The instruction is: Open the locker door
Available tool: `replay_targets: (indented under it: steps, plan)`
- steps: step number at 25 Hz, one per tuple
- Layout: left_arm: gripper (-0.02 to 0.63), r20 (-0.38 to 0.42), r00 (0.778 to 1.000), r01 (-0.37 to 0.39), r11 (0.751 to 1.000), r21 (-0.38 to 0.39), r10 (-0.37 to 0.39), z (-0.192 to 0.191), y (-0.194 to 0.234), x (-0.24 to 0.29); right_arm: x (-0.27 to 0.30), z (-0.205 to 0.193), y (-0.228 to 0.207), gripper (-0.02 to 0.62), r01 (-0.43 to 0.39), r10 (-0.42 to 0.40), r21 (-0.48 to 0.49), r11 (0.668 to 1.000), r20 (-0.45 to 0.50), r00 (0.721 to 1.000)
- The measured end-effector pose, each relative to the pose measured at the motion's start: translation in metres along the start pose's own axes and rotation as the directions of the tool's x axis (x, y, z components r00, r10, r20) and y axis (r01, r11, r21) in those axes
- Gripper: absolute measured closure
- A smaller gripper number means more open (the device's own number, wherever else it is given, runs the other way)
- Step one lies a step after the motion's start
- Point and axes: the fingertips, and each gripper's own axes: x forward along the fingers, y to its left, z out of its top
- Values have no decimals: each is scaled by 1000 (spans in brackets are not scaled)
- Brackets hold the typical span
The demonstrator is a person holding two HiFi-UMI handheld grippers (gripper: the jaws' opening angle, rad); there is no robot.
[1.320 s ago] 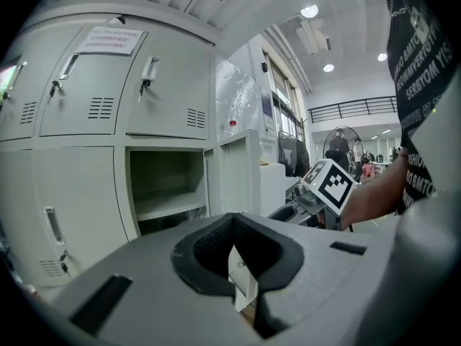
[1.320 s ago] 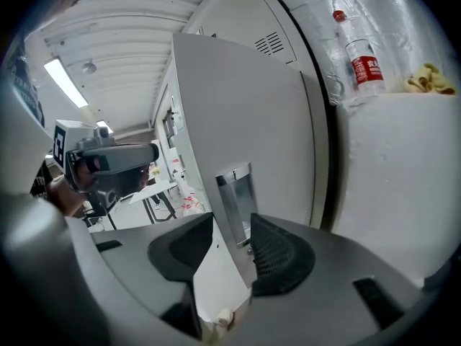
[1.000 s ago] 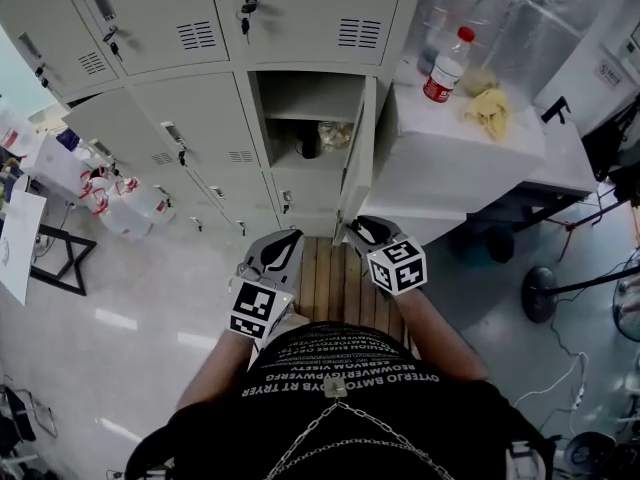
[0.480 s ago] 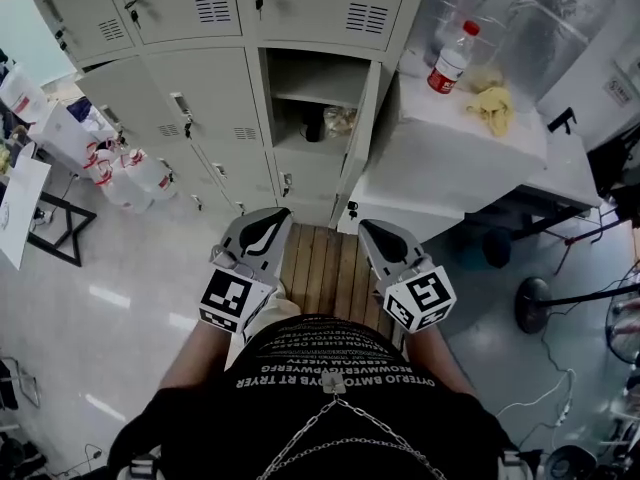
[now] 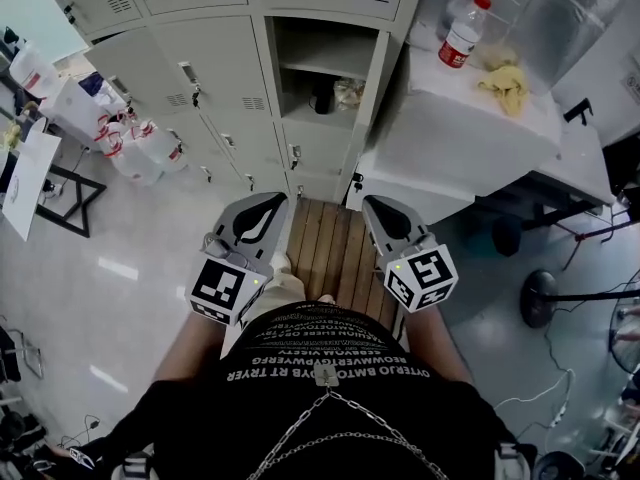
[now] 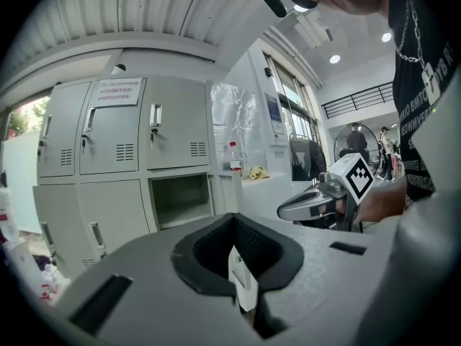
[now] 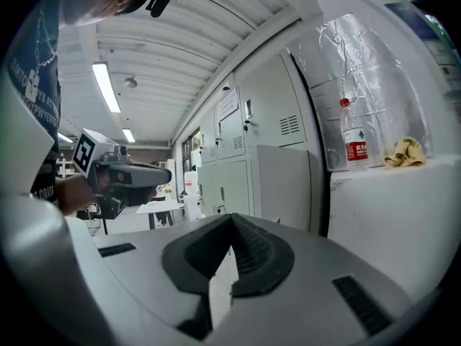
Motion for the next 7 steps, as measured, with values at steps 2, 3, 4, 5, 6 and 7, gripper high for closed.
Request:
replay_targets:
  steps: [2, 3, 4, 5, 6, 7]
  plan:
    - [607, -11, 1000, -17, 1000, 1, 17, -1, 2, -2, 3, -1, 2, 598, -11, 11, -16, 1000, -1, 1000]
    - [607, -20, 1000, -22, 1000, 5, 22, -3, 2, -3, 3, 0, 2, 598, -17, 17, -18, 1000, 2, 1000]
    - [607, -28, 999, -25, 1000, 12, 25, -4, 1, -4, 3, 1, 3, 598, -22, 22, -17, 1000, 8, 1000]
    - [607, -30, 999, -26, 999, 19, 26, -5, 0, -4, 3, 3, 3, 598, -26, 26, -14, 1000, 15, 1000]
    - [607, -27, 999, -26, 999, 28, 27, -6, -1, -5, 2, 5, 3, 598, -30, 30, -11, 999, 23, 999]
    - [607, -22, 999, -26, 999, 36, 27, -6, -2, -5, 1, 7, 3, 598, -34, 34, -6, 999, 32, 999]
